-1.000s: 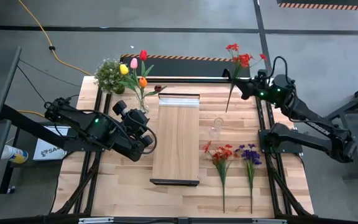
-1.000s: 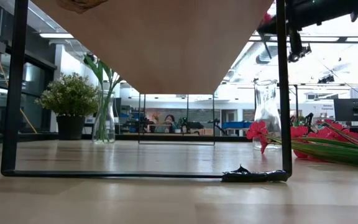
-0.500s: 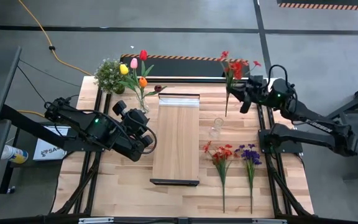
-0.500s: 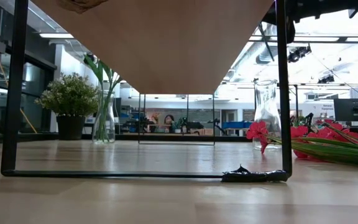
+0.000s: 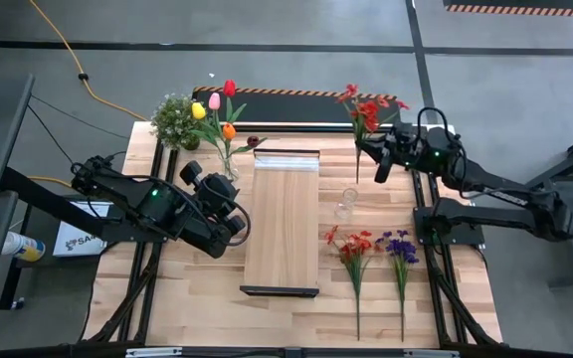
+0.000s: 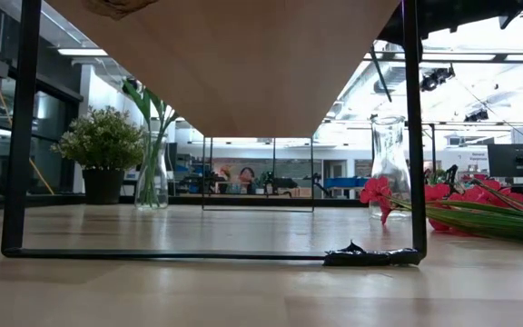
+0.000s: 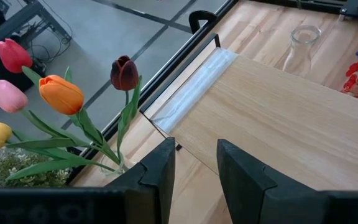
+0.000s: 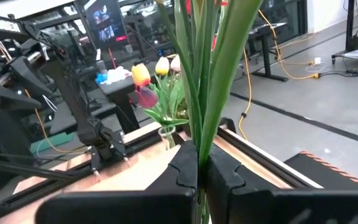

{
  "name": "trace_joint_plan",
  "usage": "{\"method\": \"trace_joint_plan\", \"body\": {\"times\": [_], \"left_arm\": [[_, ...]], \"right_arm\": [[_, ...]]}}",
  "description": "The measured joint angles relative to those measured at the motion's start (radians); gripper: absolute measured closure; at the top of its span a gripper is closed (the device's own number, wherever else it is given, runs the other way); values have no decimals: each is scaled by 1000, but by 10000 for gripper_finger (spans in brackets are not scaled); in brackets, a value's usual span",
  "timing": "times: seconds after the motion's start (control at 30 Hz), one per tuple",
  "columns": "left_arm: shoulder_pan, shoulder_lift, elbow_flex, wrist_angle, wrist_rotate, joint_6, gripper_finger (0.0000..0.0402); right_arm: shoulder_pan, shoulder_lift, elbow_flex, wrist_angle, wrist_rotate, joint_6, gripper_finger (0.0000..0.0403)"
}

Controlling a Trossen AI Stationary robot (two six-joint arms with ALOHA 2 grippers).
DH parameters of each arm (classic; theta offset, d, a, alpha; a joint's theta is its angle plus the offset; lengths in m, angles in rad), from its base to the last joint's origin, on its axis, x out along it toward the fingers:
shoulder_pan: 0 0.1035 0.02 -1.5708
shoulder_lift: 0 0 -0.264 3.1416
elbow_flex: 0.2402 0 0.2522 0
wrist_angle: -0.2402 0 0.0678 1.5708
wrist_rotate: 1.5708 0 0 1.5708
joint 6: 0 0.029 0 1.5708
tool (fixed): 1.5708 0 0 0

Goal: Pick and place flowers into a vace then onto a shelf
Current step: Put the top red flowers into the right vase

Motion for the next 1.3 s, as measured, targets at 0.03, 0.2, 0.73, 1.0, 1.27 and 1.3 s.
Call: {"method": "trace_joint_plan", "body": {"times": [0.03,0.2,0.73,1.0,1.27,1.3], "left_arm": [[0,0,0,0,1,0,250],[0,0,0,0,28,2,250],[0,0,0,0,53,6,250],[0,0,0,0,53,6,250],[0,0,0,0,53,6,250],[0,0,0,0,53,6,250]], "right_arm": [[0,6,0,9,-1,0,403],[0,37,0,17,-11,0,403],[0,71,0,16,-42,-60,402],[0,71,0,16,-53,-97,402],[0,71,0,16,-54,-140,402],[0,71,0,16,-54,-146,402]]}}
